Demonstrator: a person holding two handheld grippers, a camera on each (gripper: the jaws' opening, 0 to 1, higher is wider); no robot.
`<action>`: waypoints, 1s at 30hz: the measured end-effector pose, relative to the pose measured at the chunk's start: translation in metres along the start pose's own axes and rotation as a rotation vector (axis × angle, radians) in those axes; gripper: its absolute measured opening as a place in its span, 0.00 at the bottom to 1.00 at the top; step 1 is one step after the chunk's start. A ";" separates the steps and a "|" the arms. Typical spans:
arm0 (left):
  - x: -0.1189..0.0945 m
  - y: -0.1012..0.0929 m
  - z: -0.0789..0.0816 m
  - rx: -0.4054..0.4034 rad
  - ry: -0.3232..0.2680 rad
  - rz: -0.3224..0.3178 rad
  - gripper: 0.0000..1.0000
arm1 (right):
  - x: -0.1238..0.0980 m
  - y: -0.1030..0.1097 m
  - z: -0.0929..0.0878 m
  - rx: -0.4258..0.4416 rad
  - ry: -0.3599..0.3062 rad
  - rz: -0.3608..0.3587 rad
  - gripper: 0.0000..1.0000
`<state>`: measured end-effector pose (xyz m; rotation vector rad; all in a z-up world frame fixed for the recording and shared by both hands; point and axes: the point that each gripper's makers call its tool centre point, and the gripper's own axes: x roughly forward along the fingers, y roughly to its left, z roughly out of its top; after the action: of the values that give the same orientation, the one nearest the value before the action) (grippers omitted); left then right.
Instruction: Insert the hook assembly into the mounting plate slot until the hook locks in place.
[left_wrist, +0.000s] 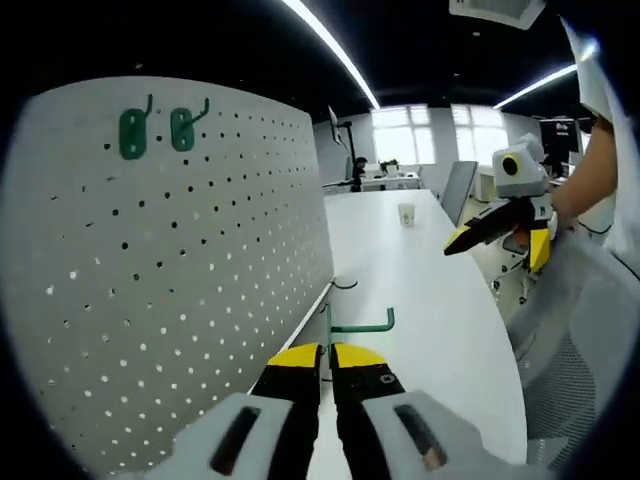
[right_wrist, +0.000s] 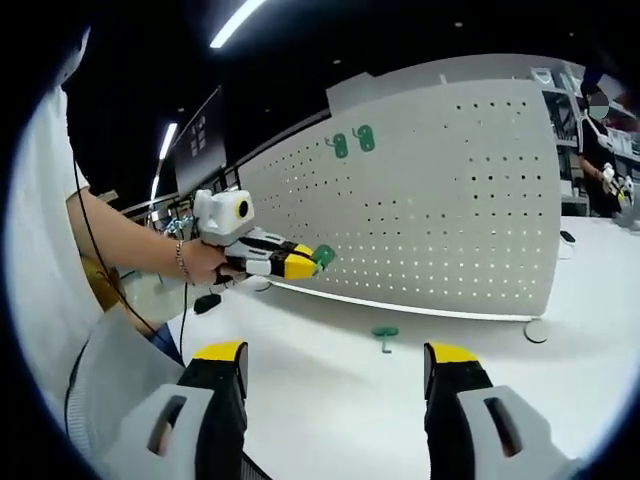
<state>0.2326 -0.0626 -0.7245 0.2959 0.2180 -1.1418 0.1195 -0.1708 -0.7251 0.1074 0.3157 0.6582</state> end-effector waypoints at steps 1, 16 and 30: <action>-0.002 0.000 0.001 0.001 -0.005 0.006 0.04 | 0.000 0.000 0.000 0.002 -0.002 0.001 0.69; -0.034 -0.005 0.023 -0.043 -0.113 0.091 0.04 | 0.007 0.006 0.002 0.020 -0.010 0.024 0.69; -0.063 -0.010 0.047 -0.063 -0.203 0.142 0.04 | 0.007 0.007 0.003 0.030 -0.020 0.027 0.69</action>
<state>0.1997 -0.0286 -0.6613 0.1360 0.0522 -1.0149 0.1219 -0.1608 -0.7229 0.1470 0.3055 0.6792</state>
